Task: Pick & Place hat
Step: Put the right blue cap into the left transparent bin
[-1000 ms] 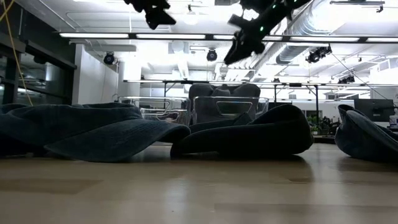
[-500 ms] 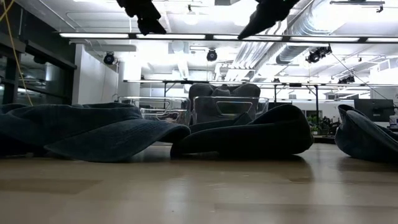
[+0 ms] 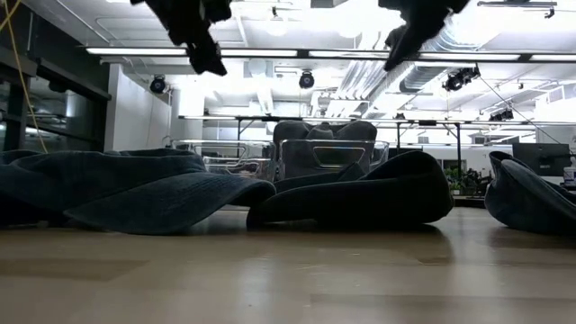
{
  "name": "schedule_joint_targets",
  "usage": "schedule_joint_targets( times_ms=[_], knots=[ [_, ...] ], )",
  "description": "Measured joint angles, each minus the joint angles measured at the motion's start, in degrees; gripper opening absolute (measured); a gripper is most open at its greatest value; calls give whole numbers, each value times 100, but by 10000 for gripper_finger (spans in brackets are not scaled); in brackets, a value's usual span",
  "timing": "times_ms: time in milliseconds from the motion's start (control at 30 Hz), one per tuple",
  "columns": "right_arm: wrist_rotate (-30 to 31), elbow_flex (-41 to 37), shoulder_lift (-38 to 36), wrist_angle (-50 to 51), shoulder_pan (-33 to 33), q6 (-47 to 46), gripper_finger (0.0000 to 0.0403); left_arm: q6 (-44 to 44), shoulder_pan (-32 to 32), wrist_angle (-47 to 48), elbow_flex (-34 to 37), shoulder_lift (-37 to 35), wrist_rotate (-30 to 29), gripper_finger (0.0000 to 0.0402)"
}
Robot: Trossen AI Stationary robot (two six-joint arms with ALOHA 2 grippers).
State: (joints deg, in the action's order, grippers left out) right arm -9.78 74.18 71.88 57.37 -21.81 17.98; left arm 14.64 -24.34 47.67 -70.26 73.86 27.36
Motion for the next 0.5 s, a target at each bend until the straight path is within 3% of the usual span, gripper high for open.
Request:
schedule_joint_targets(
  times_ms=[367,500],
  knots=[
    [-140,-1782,-403,-223,512,-869,212,-453,663,-844,958,-122,29,271],
    [-263,-2391,-562,-358,762,-517,212,-612,933,-1181,1232,-101,16,271]
  ],
)
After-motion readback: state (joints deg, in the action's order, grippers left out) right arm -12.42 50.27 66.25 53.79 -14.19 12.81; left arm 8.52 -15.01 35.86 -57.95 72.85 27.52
